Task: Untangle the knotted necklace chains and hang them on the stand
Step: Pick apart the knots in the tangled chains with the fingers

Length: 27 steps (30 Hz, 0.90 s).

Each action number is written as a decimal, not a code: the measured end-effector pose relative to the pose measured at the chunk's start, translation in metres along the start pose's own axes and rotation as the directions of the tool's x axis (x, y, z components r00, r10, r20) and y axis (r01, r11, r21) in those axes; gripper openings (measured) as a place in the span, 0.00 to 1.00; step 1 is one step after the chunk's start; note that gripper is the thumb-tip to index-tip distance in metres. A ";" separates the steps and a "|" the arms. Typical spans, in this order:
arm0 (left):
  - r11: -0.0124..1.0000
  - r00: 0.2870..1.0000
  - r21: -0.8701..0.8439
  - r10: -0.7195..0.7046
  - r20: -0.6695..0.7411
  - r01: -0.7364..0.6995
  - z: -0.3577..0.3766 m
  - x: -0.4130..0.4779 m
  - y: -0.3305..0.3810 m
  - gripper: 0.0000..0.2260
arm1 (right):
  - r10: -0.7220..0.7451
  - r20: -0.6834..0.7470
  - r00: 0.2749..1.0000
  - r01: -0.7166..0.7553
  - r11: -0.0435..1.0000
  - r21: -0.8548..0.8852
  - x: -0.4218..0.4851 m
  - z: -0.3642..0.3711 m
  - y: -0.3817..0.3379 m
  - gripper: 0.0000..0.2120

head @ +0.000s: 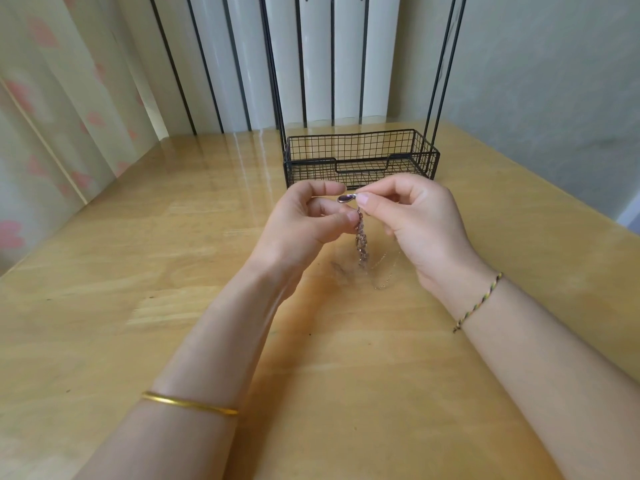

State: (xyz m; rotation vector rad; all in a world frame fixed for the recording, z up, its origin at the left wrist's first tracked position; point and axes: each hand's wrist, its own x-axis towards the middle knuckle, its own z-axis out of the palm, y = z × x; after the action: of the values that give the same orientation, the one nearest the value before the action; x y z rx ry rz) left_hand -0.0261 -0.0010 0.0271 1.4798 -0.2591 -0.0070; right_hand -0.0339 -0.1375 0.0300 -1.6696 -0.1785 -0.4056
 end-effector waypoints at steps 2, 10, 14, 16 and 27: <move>0.999 1.000 0.026 0.025 -0.011 -0.025 -0.001 0.000 0.001 0.15 | 0.072 -0.004 0.997 -0.072 0.997 0.035 -0.001 -0.001 -0.001 0.03; 0.996 0.995 0.049 0.074 -0.060 -0.071 -0.003 0.000 0.003 0.18 | 0.291 0.106 0.951 -0.304 0.941 0.151 -0.001 0.000 -0.003 0.03; 0.997 0.993 0.028 0.078 -0.094 -0.075 -0.005 0.001 0.003 0.18 | 0.322 0.115 0.940 -0.340 0.917 0.210 0.000 -0.001 -0.004 0.03; 0.998 0.993 -0.002 0.067 -0.095 -0.067 -0.005 0.001 0.003 0.17 | 0.338 0.117 0.934 -0.356 0.909 0.217 0.000 -0.001 -0.003 0.03; 0.981 0.997 -0.195 -0.024 -0.076 0.009 0.000 0.001 0.005 0.14 | 0.381 0.140 0.914 -0.406 0.863 0.299 -0.001 0.003 0.001 0.03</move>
State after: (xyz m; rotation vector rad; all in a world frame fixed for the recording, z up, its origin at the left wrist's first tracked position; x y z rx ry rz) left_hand -0.0255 -0.0004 0.0325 1.2849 -0.1778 0.0118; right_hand -0.0342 -0.1349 0.0287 -1.3517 0.0440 0.0028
